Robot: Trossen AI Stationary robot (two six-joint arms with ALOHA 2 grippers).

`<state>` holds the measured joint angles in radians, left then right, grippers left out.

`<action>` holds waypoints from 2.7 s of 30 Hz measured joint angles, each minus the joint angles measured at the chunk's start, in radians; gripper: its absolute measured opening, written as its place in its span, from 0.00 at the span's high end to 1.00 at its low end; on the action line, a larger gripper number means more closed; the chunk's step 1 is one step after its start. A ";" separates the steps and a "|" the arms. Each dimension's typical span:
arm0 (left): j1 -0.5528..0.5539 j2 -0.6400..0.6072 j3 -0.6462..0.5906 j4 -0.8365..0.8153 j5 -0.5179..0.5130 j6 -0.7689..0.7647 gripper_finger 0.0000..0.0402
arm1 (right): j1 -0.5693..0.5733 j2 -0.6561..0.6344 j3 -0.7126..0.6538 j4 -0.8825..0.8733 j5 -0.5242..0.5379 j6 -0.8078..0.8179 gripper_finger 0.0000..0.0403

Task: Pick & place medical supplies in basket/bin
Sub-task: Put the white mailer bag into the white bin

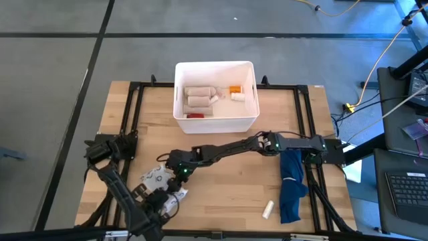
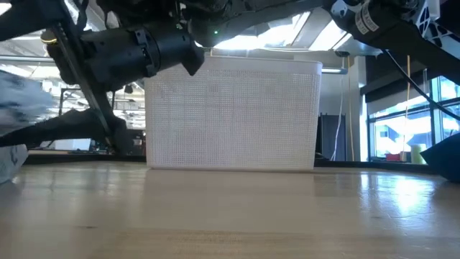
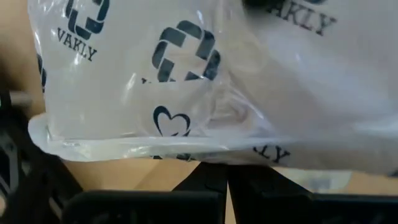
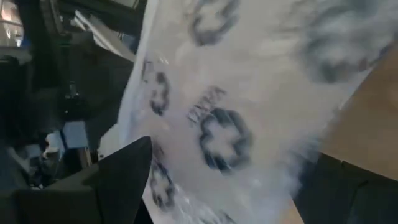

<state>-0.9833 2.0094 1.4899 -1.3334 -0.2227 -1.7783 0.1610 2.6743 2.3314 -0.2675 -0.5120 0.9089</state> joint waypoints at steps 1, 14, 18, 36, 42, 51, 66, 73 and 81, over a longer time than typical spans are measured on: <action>0.010 0.000 0.000 0.002 -0.004 0.023 1.00 | 0.001 0.000 0.000 0.003 -0.003 -0.002 0.16; 0.046 0.000 0.000 -0.025 0.007 0.104 0.98 | 0.000 -0.001 0.010 0.093 -0.065 0.024 0.27; 0.033 -0.009 0.000 -0.070 0.007 0.091 0.95 | -0.004 -0.001 0.010 0.093 -0.065 0.007 0.41; -0.085 -0.380 0.000 -0.210 -0.298 -0.161 0.83 | -0.061 -0.144 0.009 0.026 -0.047 -0.200 0.57; -0.093 -0.524 0.001 -0.207 -0.611 -0.105 0.84 | -0.108 -0.297 0.011 -0.191 0.108 -0.387 0.57; -0.045 -0.620 0.001 -0.208 -0.781 0.115 0.85 | -0.174 -0.524 0.011 -0.608 0.523 -0.632 0.57; 0.135 -0.649 0.001 -0.215 -0.816 0.300 0.84 | -0.440 -0.702 0.011 -0.968 0.731 -0.981 0.56; 0.258 -0.690 0.001 -0.214 -0.807 0.394 0.84 | -0.575 -0.663 -0.002 -0.996 0.466 -1.269 0.56; 0.385 -0.729 0.001 -0.213 -0.791 0.445 0.84 | -0.664 -0.552 -0.003 -0.995 0.281 -1.522 0.56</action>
<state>-0.5984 1.2805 1.4906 -1.5462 -1.0138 -1.3335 -0.5026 2.1224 2.3287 -1.2622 -0.2315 -0.6129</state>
